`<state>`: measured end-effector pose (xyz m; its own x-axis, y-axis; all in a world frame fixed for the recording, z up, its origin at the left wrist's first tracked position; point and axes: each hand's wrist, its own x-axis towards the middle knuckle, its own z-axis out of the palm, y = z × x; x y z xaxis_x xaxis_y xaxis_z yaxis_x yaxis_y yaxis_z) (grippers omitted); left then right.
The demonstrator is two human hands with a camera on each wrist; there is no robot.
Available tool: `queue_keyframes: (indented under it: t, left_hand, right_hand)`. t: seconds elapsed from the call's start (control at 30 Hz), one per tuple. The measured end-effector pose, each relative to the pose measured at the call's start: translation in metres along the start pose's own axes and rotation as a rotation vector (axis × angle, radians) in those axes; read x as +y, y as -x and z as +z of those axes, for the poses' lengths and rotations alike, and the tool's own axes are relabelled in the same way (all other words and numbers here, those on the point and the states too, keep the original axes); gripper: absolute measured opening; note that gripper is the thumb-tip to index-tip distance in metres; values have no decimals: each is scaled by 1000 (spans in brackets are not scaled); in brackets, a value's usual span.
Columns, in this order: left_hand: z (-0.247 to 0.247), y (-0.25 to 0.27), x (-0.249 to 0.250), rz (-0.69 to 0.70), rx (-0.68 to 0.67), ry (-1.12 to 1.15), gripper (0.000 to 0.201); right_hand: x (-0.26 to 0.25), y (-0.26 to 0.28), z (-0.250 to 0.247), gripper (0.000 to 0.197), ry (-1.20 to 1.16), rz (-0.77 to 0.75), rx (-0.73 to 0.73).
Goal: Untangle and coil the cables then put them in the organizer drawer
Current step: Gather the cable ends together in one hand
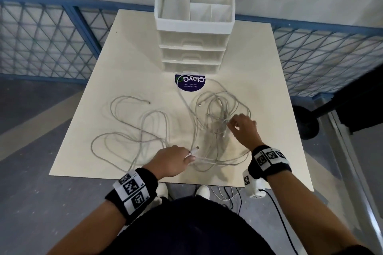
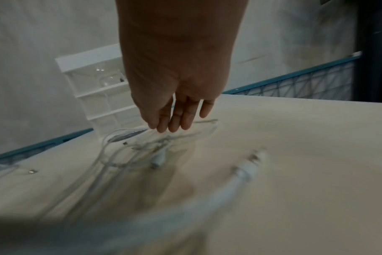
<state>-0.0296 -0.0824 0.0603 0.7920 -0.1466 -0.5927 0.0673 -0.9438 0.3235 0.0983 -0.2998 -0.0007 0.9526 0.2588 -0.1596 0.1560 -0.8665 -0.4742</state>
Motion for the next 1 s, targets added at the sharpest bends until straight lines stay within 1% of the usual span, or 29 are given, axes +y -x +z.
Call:
queue_keyframes:
  t: [0.1,0.23,0.33,0.43,0.53,0.63,0.73,0.83,0.9,0.93,1.0]
  left_hand:
    - [-2,-2,-2,8,-1,53,43]
    - [-3,-5,-7,26,-14,95,41]
    - [-8,-9,-10,22,-34,133,40]
    - [-16,-14,-15,17,-64,193,39]
    - [-22,-19,-17,44,-65,254,36]
    - [-30,-25,-17,80,-44,300,36]
    - [-35,-35,-20,117,-36,308,37]
    - [-42,-44,-18,150,-2,304,34]
    - [-51,-48,-13,154,55,281,34]
    - [-56,-49,-11,149,105,298,35]
    - [-67,-53,-8,149,217,412,39]
  right_hand:
    - [-26,-41,4,16,44,-130,-28]
    - [-51,-83,17,27,101,-208,-108]
    - [-57,-99,27,33,183,-175,-178]
    - [-61,-103,31,25,241,-137,-212]
    - [-61,-102,31,16,217,-133,-147]
    - [-63,-102,21,13,117,-153,-16]
    - [-70,-104,-2,14,45,-159,79]
    - [-84,-102,-32,13,-88,-226,134]
    - [-94,-98,-53,13,-150,-277,169]
    - [-100,-95,-64,13,-187,-308,178]
    - [-113,-84,-87,15,-306,-381,192]
